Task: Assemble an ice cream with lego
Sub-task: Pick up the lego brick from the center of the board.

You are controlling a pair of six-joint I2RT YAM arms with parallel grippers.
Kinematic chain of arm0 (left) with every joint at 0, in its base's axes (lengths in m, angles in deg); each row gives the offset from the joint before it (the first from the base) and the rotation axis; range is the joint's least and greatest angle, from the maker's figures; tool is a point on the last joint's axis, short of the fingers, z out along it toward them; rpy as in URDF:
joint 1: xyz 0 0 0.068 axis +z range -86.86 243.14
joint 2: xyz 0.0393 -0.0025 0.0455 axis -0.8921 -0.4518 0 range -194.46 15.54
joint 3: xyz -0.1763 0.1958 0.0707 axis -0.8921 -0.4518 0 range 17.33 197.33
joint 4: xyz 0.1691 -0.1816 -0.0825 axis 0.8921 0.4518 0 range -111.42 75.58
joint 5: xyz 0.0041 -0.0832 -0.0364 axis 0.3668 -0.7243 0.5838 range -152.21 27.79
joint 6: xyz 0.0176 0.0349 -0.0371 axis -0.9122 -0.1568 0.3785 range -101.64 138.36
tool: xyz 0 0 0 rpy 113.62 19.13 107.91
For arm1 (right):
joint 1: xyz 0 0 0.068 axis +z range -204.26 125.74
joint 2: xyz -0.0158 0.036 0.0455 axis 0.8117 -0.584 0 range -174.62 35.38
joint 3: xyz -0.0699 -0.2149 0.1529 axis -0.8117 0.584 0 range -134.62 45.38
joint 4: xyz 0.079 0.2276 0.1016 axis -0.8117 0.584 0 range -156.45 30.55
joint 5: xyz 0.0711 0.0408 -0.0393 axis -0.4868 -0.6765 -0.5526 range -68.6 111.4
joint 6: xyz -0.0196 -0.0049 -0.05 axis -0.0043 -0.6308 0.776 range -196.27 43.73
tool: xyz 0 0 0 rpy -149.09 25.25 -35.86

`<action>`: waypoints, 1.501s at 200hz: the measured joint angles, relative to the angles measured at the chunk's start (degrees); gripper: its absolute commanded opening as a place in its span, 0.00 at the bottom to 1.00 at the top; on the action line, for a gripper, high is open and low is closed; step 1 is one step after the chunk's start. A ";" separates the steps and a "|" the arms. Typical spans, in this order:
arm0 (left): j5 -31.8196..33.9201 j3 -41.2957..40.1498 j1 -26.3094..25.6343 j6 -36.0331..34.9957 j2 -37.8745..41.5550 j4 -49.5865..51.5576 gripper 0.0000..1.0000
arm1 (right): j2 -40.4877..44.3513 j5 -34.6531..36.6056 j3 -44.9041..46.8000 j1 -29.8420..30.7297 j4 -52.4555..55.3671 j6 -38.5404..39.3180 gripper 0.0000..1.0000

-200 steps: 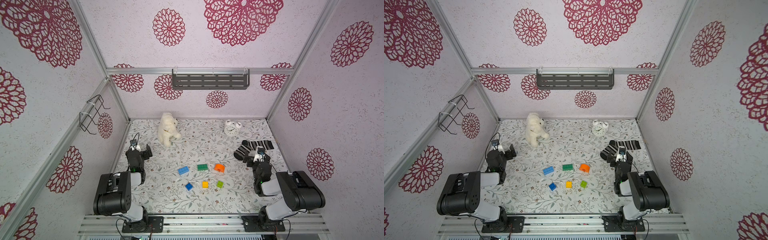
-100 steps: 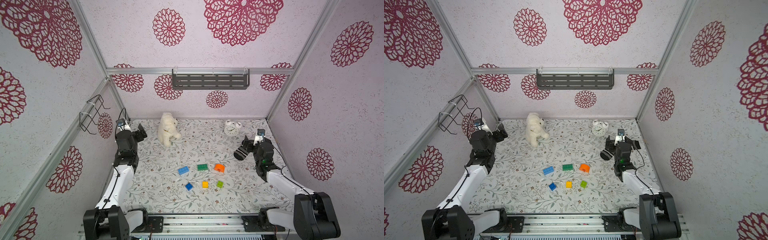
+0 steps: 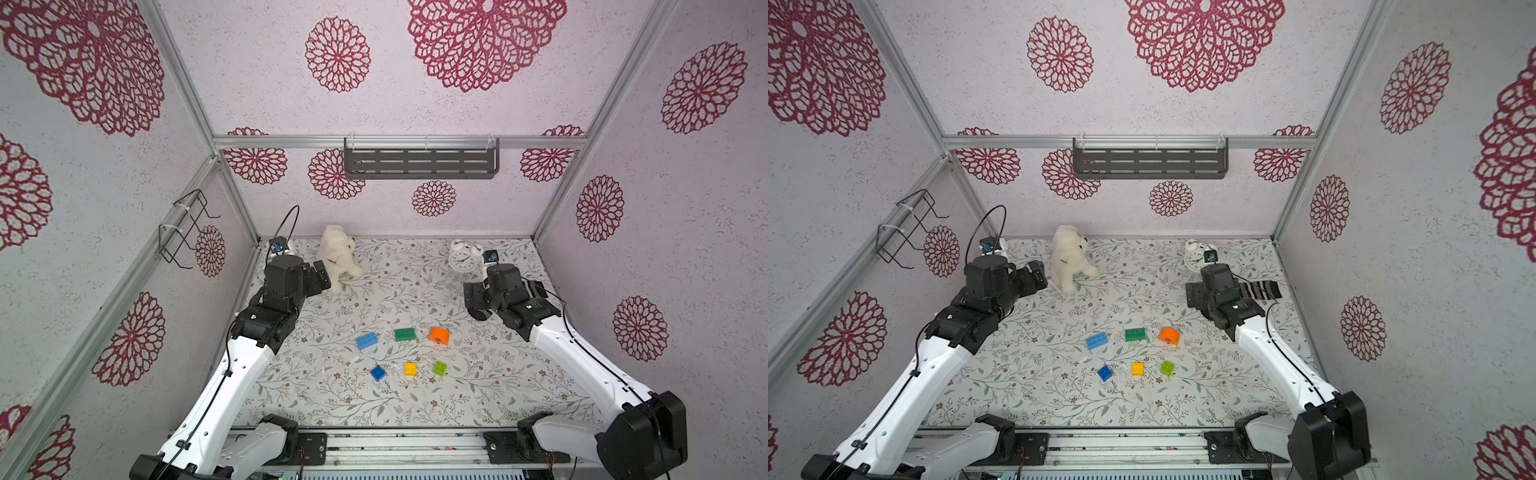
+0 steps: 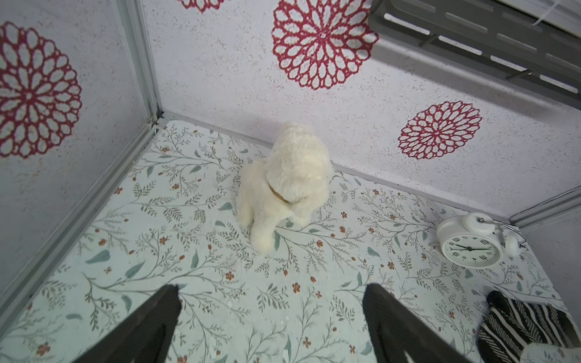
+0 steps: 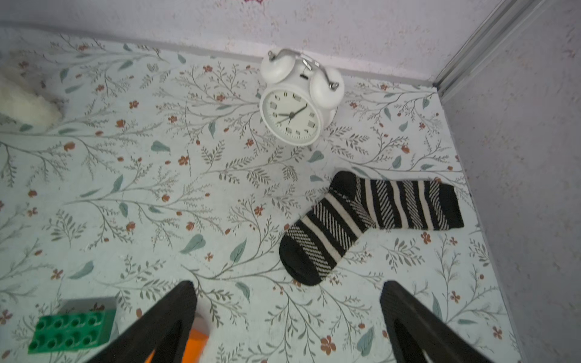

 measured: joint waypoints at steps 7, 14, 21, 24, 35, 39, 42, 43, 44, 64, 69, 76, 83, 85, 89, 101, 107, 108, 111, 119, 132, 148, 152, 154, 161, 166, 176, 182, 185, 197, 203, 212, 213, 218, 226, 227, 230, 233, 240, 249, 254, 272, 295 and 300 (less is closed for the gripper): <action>0.24 0.02 -0.48 1.36 0.15 1.66 0.96 | -0.22 0.31 -0.02 0.81 1.88 -0.61 0.95; 0.55 0.02 -1.07 2.64 0.04 3.23 0.96 | -0.52 0.42 -0.09 1.62 3.43 -1.33 0.94; 0.79 0.00 -1.84 4.09 -0.39 4.94 0.97 | -0.94 0.52 -0.33 2.49 5.11 -2.01 0.94; 0.81 0.00 -2.10 4.48 -0.57 5.49 0.97 | -1.16 0.55 -0.44 2.86 5.70 -2.32 0.94; 0.98 0.00 -3.41 6.40 -1.81 7.74 0.98 | -2.03 0.83 -1.18 4.24 7.87 -3.43 0.94; 0.98 0.00 -3.85 6.97 -2.43 8.46 0.97 | -2.43 0.87 -1.55 4.81 8.59 -3.80 0.94; 0.98 0.00 -4.20 7.43 -2.89 9.01 0.98 | -2.69 0.85 -1.79 5.20 9.01 -4.09 0.94; 0.96 0.00 -4.39 7.69 -3.19 9.27 0.98 | -2.75 0.83 -1.86 5.29 9.11 -4.11 0.94; 0.96 0.00 -4.46 7.80 -3.34 9.42 0.98 | -2.91 0.85 -1.99 5.49 9.29 -4.24 0.94; 0.63 -0.20 -6.43 10.21 -6.93 11.89 0.99 | -4.94 0.70 -3.76 8.13 11.54 -5.42 0.94; 0.37 -0.35 -6.86 10.80 -7.80 12.24 0.99 | -5.49 0.63 -4.13 8.85 11.91 -5.60 0.93; -0.13 -0.66 -7.41 11.52 -8.83 12.50 1.00 | -6.29 0.31 -4.50 9.90 12.37 -5.88 0.93; -0.63 -1.18 -7.93 12.26 -9.62 12.48 1.00 | -7.13 0.00 -4.74 10.97 12.87 -5.99 0.92; -0.68 -1.36 -8.11 12.44 -9.84 12.48 1.00 | -7.39 -0.09 -4.79 11.32 13.00 -6.03 0.92; -1.01 -1.77 -8.44 12.83 -10.16 12.46 0.99 | -7.89 -0.24 -4.81 11.93 13.27 -6.14 0.92; -1.95 -3.41 -9.25 13.88 -10.49 12.04 0.98 | -9.25 -0.46 -4.83 13.64 14.16 -6.38 0.91; -2.40 -4.35 -9.62 14.38 -10.45 11.89 0.97 | -9.88 -0.70 -4.83 14.34 14.56 -6.38 0.91; -2.47 -4.46 -9.64 14.45 -10.43 11.87 0.97 | -9.92 -0.74 -4.83 14.43 14.60 -6.38 0.91; -2.73 -4.94 -9.81 14.60 -10.34 11.69 0.97 | -10.16 -0.83 -4.81 14.75 14.73 -6.36 0.90; -3.41 -6.10 -10.08 15.13 -10.03 11.28 0.97 | -10.73 -1.46 -4.76 15.56 15.04 -6.34 0.89; -4.35 -8.04 -10.34 15.87 -9.01 10.75 0.97 | -11.17 -2.80 -4.31 16.48 15.02 -5.88 0.87; -5.27 -9.40 -10.38 16.39 -7.48 10.84 0.97 | -11.52 -4.85 -3.54 17.09 15.04 -5.25 0.86; -5.51 -9.57 -10.38 16.52 -7.06 10.86 0.97 | -11.76 -5.31 -3.39 17.25 15.04 -4.85 0.86; -5.57 -9.62 -10.38 16.61 -6.95 10.88 0.97 | -11.87 -5.53 -3.32 17.29 15.04 -4.83 0.85; -5.92 -9.66 -10.43 16.85 -6.47 10.99 0.97 | -12.37 -6.21 -3.19 17.49 15.06 -4.52 0.85; -6.16 -9.66 -10.51 17.03 -6.19 11.04 0.97 | -12.90 -6.45 -3.15 17.68 15.06 -4.35 0.85; -6.62 -9.66 -10.73 17.22 -5.95 11.17 0.97 | -13.97 -6.95 -3.15 18.10 14.97 -4.15 0.85; -6.82 -9.73 -10.97 17.29 -5.92 11.23 0.97 | -14.53 -7.28 -3.15 18.34 14.95 -4.13 0.85; -6.95 -9.77 -11.17 17.35 -5.95 11.23 0.97 | -14.78 -7.41 -3.15 18.47 14.93 -4.13 0.85; -7.48 -10.19 -12.07 17.57 -6.12 11.30 0.97 | -15.43 -7.87 -3.15 18.91 14.67 -4.24 0.85; -7.74 -10.40 -12.57 17.68 -6.25 11.39 0.97 | -15.50 -7.93 -3.15 19.12 14.47 -4.35 0.85; -8.07 -10.64 -13.44 17.81 -6.78 11.56 0.97 | -15.50 -8.15 -3.15 19.47 14.05 -4.44 0.85; -8.09 -10.67 -13.51 17.84 -6.82 11.58 0.97 | -15.50 -8.22 -3.15 19.54 13.97 -4.44 0.85; -8.20 -10.69 -14.03 17.90 -7.30 11.69 0.97 | -15.47 -8.28 -3.15 19.74 13.75 -4.48 0.85; -8.35 -10.69 -14.69 18.01 -8.07 11.63 0.97 | -15.47 -8.41 -3.15 20.17 13.46 -4.70 0.85; -8.37 -10.69 -14.80 18.05 -8.22 11.63 0.97 | -15.47 -8.44 -3.15 20.24 13.46 -4.74 0.85; -8.44 -10.69 -15.04 18.05 -8.61 11.58 0.97 | -15.47 -8.44 -3.15 20.39 13.40 -4.87 0.85; -8.46 -10.69 -15.21 18.08 -8.85 11.56 0.97 | -15.47 -8.44 -3.15 20.57 13.35 -4.90 0.85; -8.59 -10.69 -15.65 18.10 -9.75 11.56 0.97 | -15.47 -8.44 -3.15 20.98 13.31 -5.03 0.85; -8.81 -10.69 -16.09 18.08 -10.78 11.50 0.97 | -15.47 -8.44 -3.15 21.49 13.29 -5.25 0.85; -8.98 -10.69 -16.28 18.05 -11.30 11.45 0.97 | -15.47 -8.44 -3.08 21.79 13.25 -5.33 0.85; -9.73 -10.69 -16.68 18.03 -12.20 11.02 0.97 | -15.32 -8.79 -2.05 22.73 12.66 -5.44 0.85; -10.69 -10.69 -16.74 18.05 -12.22 9.77 0.97 | -15.04 -9.99 0.26 23.56 12.41 -4.76 0.86; -10.91 -10.69 -16.74 18.03 -12.22 9.51 0.97 | -14.86 -10.51 0.83 23.65 12.28 -4.15 0.86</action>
